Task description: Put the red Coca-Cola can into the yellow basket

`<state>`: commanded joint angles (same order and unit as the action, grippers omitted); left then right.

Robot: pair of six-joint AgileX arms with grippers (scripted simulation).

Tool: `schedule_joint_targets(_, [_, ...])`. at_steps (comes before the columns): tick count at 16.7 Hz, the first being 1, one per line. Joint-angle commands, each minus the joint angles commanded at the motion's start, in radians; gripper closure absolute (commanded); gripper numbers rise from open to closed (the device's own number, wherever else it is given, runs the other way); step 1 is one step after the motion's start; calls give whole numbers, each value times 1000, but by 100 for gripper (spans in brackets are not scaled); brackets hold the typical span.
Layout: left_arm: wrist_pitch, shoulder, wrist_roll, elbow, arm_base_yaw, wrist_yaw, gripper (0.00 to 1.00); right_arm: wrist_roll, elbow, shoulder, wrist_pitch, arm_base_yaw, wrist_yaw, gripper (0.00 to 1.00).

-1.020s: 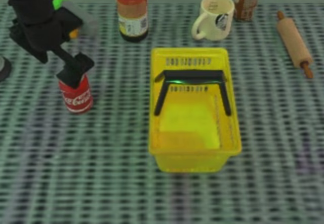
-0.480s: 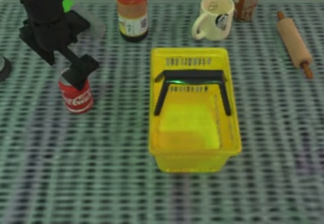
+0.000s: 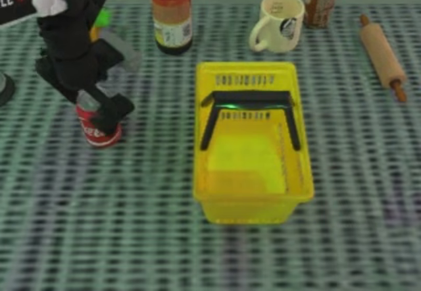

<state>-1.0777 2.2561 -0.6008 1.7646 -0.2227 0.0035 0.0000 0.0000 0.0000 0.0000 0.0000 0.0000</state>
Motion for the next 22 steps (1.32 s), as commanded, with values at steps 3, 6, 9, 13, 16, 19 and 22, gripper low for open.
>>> schedule_joint_targets(3, [4,1,0,-4,0,0,0,0,0,0,0,0,0,0])
schedule_joint_targets(6, [4,1,0,-4,0,0,15,0,0,0,0,0,0,0])
schedule_joint_targets(9, [4,1,0,-4,0,0,38,0,0,0,0,0,0,0])
schedule_joint_targets(13, [4,1,0,-4,0,0,68,0,0,0,0,0,0,0])
schedule_joint_targets(16, [4,1,0,-4,0,0,90,0,0,0,0,0,0,0])
schedule_joint_targets(19, [4,1,0,-4,0,0,100,0,0,0,0,0,0,0])
schedule_joint_targets(22, [4,1,0,-4,0,0,100,0,0,0,0,0,0,0])
